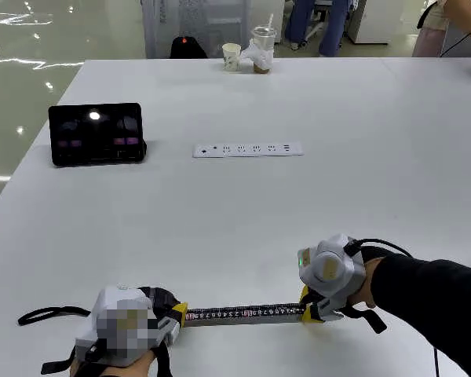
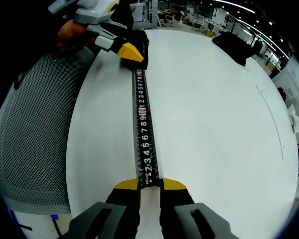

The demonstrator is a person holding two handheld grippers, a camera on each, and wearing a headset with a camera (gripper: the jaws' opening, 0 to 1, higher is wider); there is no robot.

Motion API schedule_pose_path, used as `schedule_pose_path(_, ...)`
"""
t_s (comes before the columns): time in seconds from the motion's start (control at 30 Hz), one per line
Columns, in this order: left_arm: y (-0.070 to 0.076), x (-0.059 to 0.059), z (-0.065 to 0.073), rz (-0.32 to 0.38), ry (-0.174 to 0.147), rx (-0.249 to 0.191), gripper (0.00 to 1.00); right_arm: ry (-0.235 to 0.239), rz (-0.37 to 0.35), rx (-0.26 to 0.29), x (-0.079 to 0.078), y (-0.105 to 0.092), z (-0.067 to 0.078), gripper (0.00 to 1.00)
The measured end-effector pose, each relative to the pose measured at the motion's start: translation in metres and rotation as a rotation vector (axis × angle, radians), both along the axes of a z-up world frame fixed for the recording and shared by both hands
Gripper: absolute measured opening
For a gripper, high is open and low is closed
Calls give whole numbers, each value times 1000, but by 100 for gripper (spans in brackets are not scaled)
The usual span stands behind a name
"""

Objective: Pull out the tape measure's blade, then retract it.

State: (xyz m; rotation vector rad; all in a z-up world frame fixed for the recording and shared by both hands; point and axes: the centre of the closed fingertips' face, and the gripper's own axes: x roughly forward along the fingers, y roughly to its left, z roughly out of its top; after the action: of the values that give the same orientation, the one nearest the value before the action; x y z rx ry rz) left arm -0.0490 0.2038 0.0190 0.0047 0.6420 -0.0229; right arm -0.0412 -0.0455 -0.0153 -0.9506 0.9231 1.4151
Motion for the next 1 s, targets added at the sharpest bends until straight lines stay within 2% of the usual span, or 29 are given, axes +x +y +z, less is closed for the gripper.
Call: schedule_pose_path(1.0,0,0,-1,-10,7,9,61,1,-19,-1,-1,14,-1,11)
